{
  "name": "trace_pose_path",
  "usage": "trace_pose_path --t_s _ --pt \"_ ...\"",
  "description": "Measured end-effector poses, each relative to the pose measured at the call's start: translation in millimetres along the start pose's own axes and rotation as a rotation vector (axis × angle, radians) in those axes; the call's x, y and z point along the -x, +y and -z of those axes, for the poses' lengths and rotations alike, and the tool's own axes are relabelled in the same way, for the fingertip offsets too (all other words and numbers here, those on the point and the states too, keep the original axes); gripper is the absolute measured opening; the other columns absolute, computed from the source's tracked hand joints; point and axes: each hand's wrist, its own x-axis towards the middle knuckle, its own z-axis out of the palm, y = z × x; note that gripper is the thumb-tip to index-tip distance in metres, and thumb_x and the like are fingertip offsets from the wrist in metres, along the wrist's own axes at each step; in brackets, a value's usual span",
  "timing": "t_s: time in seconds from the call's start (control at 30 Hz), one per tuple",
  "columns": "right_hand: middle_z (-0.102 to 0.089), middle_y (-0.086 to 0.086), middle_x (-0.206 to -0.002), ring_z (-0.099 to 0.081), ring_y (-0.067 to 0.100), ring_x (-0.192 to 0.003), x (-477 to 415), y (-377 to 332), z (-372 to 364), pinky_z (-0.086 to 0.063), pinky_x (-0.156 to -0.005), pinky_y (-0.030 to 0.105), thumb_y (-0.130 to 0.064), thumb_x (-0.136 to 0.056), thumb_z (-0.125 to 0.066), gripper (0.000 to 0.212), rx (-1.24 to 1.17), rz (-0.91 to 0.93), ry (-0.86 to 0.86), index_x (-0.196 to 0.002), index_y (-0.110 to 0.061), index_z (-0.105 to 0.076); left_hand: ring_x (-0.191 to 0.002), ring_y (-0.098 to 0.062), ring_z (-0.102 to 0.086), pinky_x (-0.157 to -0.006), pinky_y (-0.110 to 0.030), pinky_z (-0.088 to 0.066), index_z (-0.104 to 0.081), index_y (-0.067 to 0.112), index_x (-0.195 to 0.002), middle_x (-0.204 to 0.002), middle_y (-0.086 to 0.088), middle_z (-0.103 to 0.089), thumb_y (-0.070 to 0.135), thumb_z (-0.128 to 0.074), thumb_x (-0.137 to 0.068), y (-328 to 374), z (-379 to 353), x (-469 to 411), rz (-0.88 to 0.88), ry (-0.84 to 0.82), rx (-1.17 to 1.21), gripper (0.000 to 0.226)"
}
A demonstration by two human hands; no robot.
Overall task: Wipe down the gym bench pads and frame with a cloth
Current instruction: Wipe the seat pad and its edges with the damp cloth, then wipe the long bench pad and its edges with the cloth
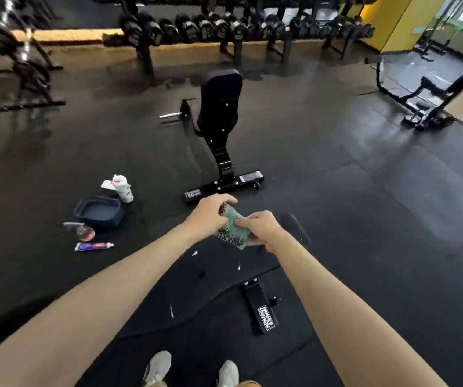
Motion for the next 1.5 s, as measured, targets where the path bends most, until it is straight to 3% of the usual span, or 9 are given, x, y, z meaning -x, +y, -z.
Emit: trace_pose_path --t_s 0.07,0.13,0.23,0.37,0.63,0.97,1.2,1.33,1.5 --pt "-0.067 0.015 -0.084 -0.066 0.021 -0.063 -12 -5 -38 -0.055 -0.048 0.028 -0.006 -0.087 -0.068 0.012 0.011 -0.045 -0.065 -0.092 0.005 -0.065 -0.114 -0.016 -0.047 -0.093 -0.026 -0.040 -0.057 0.014 -0.128 -0.120 -0.002 -0.055 -0.009 -0.050 -0.081 -26 3 14 0.033 0.095 -0.109 0.052" --pt "-0.064 0.017 -0.080 -0.064 0.025 -0.061 -18 -9 -72 -0.056 -0.054 0.032 -0.002 -0.092 -0.061 0.011 -0.040 -0.118 -0.133 -0.095 0.008 -0.062 -0.115 -0.021 -0.043 -0.089 -0.035 -0.043 -0.053 0.014 -0.131 -0.118 -0.004 -0.053 -0.007 -0.049 -0.085 -49 4 29 0.057 0.149 -0.189 0.051" --pt "-0.063 0.020 -0.085 -0.062 0.030 -0.070 -28 -7 -124 -0.055 -0.064 0.040 0.004 -0.095 -0.049 0.012 -0.161 -0.226 -0.193 -0.099 0.008 -0.059 -0.113 -0.020 -0.040 -0.080 -0.032 -0.043 -0.047 0.014 -0.136 -0.120 -0.001 -0.053 -0.003 -0.053 -0.086 -91 8 55 0.111 0.172 -0.258 0.053" --pt "-0.063 0.021 -0.092 -0.061 0.029 -0.077 -46 13 -179 -0.053 -0.057 0.036 0.005 -0.094 -0.048 0.024 -0.130 -0.290 -0.222 -0.113 0.013 -0.060 -0.117 -0.017 -0.042 -0.095 -0.034 -0.043 -0.041 0.014 -0.142 -0.125 0.000 -0.052 -0.001 -0.054 -0.087 -146 9 83 0.209 0.151 -0.107 0.058" --pt "-0.056 0.027 -0.111 -0.058 0.031 -0.083 -101 44 -289 -0.050 -0.061 0.038 0.005 -0.096 -0.038 0.034 -0.132 -0.438 -0.202 -0.128 0.015 -0.046 -0.106 -0.018 -0.050 -0.096 -0.034 -0.044 -0.052 0.027 -0.130 -0.116 0.000 -0.043 0.023 -0.063 -0.087 -264 28 87 0.430 0.072 0.082 0.045" --pt "-0.061 0.015 -0.087 -0.060 0.026 -0.069 -144 71 -410 -0.048 -0.054 0.033 -0.012 -0.100 -0.044 0.014 -0.023 -0.597 -0.258 -0.100 -0.005 -0.057 -0.127 -0.019 -0.033 -0.101 -0.031 -0.037 -0.052 0.022 -0.129 -0.126 0.003 -0.055 0.018 -0.070 -0.081 -393 37 108 0.506 0.099 -0.006 0.051" --pt "-0.072 0.014 -0.104 -0.067 0.022 -0.095 -182 126 -417 -0.043 -0.084 0.033 -0.030 -0.102 -0.042 0.034 0.268 -0.543 -0.405 -0.117 -0.007 -0.062 -0.110 -0.027 -0.053 -0.093 -0.040 -0.044 -0.058 0.018 -0.124 -0.119 -0.001 -0.064 -0.006 -0.053 -0.082 -434 -19 108 0.708 0.245 0.095 0.048" --pt "-0.075 0.008 -0.097 -0.066 0.017 -0.097 -209 151 -407 -0.045 -0.081 0.030 -0.037 -0.104 -0.034 0.041 0.410 -0.485 -0.560 -0.108 -0.012 -0.067 -0.102 -0.025 -0.060 -0.084 -0.038 -0.048 -0.061 0.019 -0.115 -0.110 -0.002 -0.067 -0.002 -0.056 -0.084 -463 -53 110 0.863 0.394 0.176 0.038" --pt "-0.070 0.006 -0.095 -0.061 0.017 -0.088 -249 175 -400 -0.047 -0.069 0.025 -0.020 -0.096 -0.049 0.028 0.690 -0.207 -0.462 -0.118 -0.009 -0.064 -0.109 -0.028 -0.055 -0.089 -0.042 -0.046 -0.058 0.012 -0.122 -0.119 -0.008 -0.061 0.006 -0.056 -0.090 -513 -62 101 0.982 0.553 0.151 0.033"
